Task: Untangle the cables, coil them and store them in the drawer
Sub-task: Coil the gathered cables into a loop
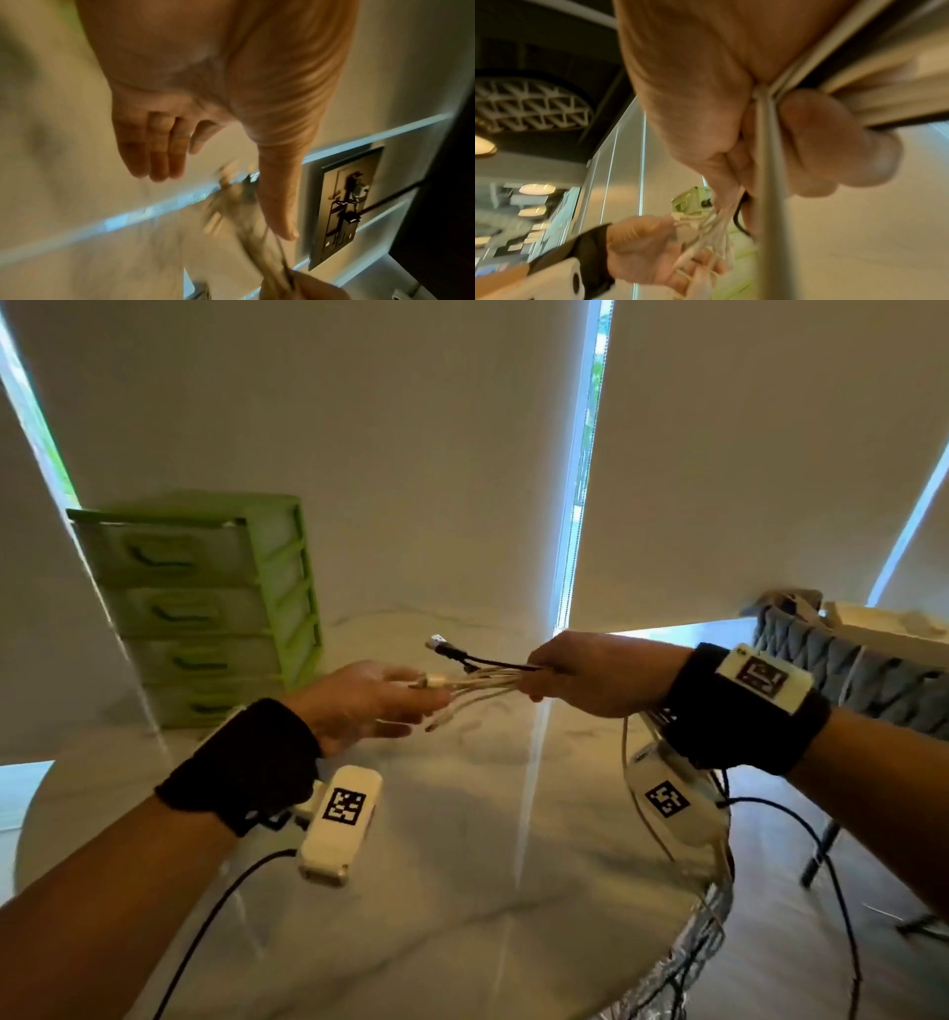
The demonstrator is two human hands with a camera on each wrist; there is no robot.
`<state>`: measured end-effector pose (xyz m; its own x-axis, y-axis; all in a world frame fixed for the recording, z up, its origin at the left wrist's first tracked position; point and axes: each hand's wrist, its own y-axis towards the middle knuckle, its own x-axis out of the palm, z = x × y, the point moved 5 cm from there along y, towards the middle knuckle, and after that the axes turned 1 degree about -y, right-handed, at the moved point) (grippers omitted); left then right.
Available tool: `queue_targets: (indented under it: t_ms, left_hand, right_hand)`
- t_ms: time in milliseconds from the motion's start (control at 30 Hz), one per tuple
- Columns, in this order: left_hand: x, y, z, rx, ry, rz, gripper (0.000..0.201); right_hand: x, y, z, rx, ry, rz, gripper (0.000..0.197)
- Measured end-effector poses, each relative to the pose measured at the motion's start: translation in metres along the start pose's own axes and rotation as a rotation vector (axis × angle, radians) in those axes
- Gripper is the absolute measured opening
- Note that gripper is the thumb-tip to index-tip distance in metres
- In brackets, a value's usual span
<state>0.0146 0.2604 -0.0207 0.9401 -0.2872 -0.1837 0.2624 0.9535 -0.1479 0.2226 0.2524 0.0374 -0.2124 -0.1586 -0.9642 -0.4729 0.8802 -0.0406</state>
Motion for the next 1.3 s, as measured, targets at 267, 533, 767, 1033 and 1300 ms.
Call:
queue_targets:
  t_ms: [267,533,767,1033,1300]
  left_hand:
    - [0.014,-0.006,0.049,0.356,0.564,-0.096,0.030]
    - [0.001,-0.004,0.024,0.183,-0.183,-0.273,0.030]
    - [-0.028,0.024,0.008,0.086,-0.808,-0.064,0.027]
    - [-0.066,0.071,-0.029,-0.067,-0.874,0.195,0.061]
    - [-0.073,0.056,-0.039,-0.129,-0.894,0.173,0.054]
  right_hand:
    - [-0.004,0.052,-0.063,-0.069,-0.253,-0.303,0.026]
    - [-0.044,0.074,-0.082,-0.171,-0.022,-0.212,0.029]
    - [-0.040,0.119,-0.089,-0.141,-0.141,0.142,0.025]
    - [0.003,0.100,-0.108,-0.230,0.218,0.148,0.016]
    - [0.028,0.130,-0.102,-0.264,0.319,0.189,0.015]
